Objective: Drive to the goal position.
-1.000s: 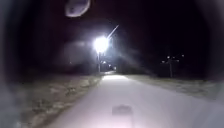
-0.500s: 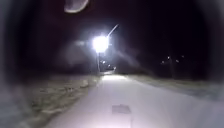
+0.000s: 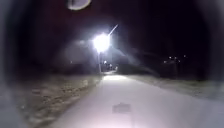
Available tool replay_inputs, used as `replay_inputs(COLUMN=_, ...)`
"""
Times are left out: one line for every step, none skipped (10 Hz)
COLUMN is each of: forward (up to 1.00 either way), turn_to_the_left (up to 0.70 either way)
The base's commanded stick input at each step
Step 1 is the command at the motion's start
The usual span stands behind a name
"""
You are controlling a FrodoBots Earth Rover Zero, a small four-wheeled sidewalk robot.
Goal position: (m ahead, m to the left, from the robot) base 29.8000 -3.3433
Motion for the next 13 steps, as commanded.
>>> replay_inputs(forward=0.70, turn_to_the_left=0.00)
replay_inputs(forward=0.70, turn_to_the_left=0.00)
replay_inputs(forward=0.70, turn_to_the_left=0.00)
replay_inputs(forward=0.70, turn_to_the_left=0.00)
replay_inputs(forward=0.70, turn_to_the_left=0.00)
replay_inputs(forward=0.70, turn_to_the_left=0.00)
replay_inputs(forward=0.70, turn_to_the_left=0.00)
replay_inputs(forward=0.70, turn_to_the_left=0.00)
replay_inputs(forward=0.70, turn_to_the_left=0.00)
replay_inputs(forward=0.70, turn_to_the_left=0.00)
replay_inputs(forward=0.70, turn_to_the_left=0.00)
replay_inputs(forward=0.70, turn_to_the_left=0.00)
replay_inputs(forward=0.70, turn_to_the_left=0.00)
